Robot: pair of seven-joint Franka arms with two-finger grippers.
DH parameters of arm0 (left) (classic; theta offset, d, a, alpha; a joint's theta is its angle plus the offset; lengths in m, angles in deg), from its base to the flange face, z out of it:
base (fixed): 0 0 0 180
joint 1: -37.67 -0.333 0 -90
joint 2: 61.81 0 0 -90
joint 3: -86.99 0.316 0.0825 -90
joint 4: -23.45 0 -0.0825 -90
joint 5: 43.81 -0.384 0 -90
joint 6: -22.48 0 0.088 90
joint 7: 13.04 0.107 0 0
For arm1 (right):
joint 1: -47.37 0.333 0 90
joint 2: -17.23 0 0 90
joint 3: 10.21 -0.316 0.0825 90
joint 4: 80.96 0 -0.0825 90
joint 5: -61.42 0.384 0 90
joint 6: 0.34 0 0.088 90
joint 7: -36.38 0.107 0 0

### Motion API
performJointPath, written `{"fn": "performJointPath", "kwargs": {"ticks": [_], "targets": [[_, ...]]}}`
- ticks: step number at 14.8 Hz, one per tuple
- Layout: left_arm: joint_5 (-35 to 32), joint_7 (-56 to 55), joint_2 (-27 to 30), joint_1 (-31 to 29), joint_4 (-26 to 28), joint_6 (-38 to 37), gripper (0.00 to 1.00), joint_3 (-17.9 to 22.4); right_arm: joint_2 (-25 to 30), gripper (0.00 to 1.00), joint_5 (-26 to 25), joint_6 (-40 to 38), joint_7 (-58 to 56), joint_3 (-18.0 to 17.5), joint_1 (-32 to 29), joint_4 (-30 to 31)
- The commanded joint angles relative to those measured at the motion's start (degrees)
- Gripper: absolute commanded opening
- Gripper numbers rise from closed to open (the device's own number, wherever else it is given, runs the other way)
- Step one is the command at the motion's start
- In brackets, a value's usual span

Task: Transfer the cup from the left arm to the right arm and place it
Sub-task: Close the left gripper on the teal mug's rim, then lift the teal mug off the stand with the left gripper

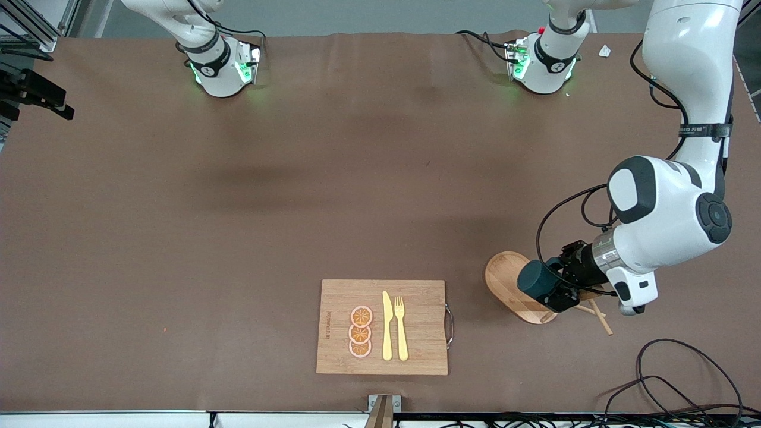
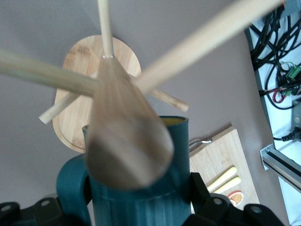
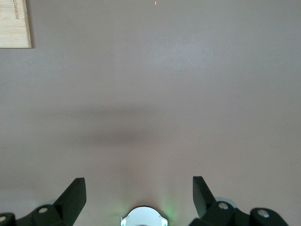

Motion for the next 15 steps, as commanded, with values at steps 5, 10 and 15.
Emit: {"fn": "performJointPath", "kwargs": {"ticks": [5, 10, 15], "targets": [[2.9, -3.6, 6.7, -0.4, 0.4, -6.8, 0.51, -1.5, 0.8, 1.0, -0.2, 0.0, 0.2, -0.5, -0.6, 1.0], [2.5, -13.4, 9.4, -0.1, 0.2, -8.2, 0.52, -8.6, 0.8, 1.0, -0.2, 0.0, 0.2, -0.5, -0.6, 1.0], [-6.2, -17.9, 10.1, 4.9, -0.4, -2.9, 0.52, -14.0, 0.7, 1.0, -0.2, 0.2, 0.2, -0.5, -0.6, 0.7]]}}
